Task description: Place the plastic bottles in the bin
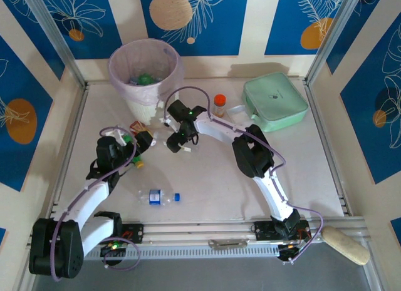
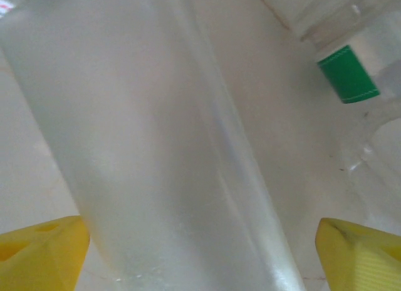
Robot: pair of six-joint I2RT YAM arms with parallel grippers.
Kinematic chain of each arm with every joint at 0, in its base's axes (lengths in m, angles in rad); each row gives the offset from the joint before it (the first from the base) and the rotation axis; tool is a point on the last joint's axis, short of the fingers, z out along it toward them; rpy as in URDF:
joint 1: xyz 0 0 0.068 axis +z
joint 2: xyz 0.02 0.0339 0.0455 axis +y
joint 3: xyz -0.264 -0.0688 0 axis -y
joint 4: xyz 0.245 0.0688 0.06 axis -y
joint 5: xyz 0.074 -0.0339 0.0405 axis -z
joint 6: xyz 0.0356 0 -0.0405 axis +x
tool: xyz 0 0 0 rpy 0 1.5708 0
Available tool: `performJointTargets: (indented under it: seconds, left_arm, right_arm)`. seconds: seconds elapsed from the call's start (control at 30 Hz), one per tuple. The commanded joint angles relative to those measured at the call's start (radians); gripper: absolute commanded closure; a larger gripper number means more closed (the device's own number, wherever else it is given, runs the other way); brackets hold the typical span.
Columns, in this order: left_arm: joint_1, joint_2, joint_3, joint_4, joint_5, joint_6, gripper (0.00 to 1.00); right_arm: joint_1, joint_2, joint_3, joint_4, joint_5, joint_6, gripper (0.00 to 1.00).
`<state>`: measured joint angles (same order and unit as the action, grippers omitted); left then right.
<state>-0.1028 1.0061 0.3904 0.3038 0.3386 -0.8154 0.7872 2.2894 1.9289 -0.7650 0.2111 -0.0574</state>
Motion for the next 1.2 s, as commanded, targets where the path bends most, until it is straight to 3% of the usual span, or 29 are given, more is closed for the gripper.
performJointTargets:
  seconds: [0.0,0.3,0.57,0.7,1.17]
  left_arm:
    - [0.0,0.014,-0.001,0.053,-0.001,-0.023,0.0]
    - [0.0,0.041,0.005,0.07,0.006,-0.039,0.0]
    - [0.0,0.043,0.004,0.06,0.006,-0.045,0.0]
    - [0.0,0.051,0.02,0.023,-0.004,-0.053,0.0]
    - [-0.064,0.031,0.098,0.017,-0.002,-0.062,0.0]
  right_arm:
    - [0.039,-0.001,-0.011,-0.023,0.011,-0.037,0.06]
    - [0.081,-0.004,-0.057,-0.02,0.061,-0.053,0.12]
    - [0.087,-0.021,-0.101,-0.001,0.076,-0.046,0.35]
    - [0.089,-0.047,-0.132,0.035,0.066,-0.022,0.42]
    - [0.059,-0.225,-0.272,0.164,-0.031,0.074,0.49]
